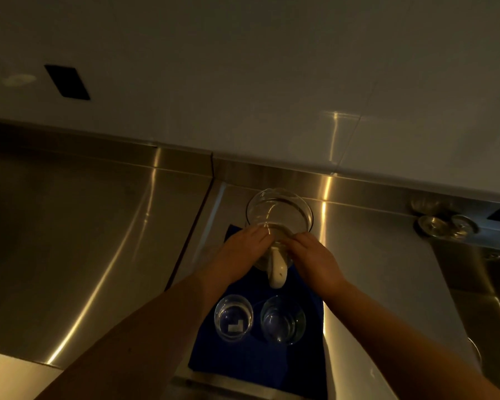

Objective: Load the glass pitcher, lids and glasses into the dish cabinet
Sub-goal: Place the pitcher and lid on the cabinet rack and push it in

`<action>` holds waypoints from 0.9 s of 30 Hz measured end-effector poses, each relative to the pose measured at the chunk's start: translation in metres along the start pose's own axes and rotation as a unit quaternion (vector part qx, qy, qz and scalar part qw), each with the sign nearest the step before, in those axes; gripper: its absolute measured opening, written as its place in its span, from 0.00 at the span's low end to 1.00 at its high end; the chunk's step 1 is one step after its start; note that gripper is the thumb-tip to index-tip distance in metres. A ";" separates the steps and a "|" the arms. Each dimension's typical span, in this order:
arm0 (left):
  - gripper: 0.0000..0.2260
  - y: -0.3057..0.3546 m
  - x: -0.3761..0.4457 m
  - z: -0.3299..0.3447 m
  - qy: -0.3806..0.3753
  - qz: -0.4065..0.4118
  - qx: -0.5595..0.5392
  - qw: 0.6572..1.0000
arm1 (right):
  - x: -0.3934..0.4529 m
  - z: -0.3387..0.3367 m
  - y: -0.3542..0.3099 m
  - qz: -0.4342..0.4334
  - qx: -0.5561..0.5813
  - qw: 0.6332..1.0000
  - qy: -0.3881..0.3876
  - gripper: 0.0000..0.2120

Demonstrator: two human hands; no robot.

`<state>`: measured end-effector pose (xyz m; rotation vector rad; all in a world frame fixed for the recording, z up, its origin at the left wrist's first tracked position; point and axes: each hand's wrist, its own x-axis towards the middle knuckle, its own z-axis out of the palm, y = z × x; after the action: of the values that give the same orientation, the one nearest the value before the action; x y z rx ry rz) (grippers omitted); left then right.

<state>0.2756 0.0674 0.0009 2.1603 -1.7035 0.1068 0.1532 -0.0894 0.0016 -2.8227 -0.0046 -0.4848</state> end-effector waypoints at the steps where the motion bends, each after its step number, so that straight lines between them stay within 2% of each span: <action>1: 0.24 0.000 0.000 -0.001 0.002 0.004 0.005 1.000 | 0.001 0.000 -0.001 0.003 0.003 1.000 0.003 0.23; 7: 0.24 -0.002 -0.009 0.005 -0.005 -0.001 0.050 0.999 | -0.010 0.009 -0.010 0.008 0.043 0.998 0.038 0.23; 11: 0.26 -0.004 -0.017 0.011 -0.015 -0.012 0.059 0.998 | -0.017 0.016 -0.014 0.015 0.039 0.999 0.012 0.31; 18: 0.27 -0.003 -0.021 0.013 -0.022 -0.018 0.075 0.997 | -0.015 0.022 -0.022 0.050 0.056 0.997 0.024 0.37; 22: 0.27 -0.005 -0.020 0.013 -0.030 -0.014 0.062 0.998 | -0.006 0.026 -0.036 0.074 0.032 0.995 0.062 0.33; 27: 0.27 -0.015 -0.020 0.013 -0.037 0.015 0.065 0.997 | -0.001 0.024 -0.041 0.075 0.033 0.995 0.059 0.31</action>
<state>0.2822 0.0843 -0.0202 2.2593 -1.8167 0.1507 0.1581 -0.0432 -0.0089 -2.6999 0.2100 -0.6046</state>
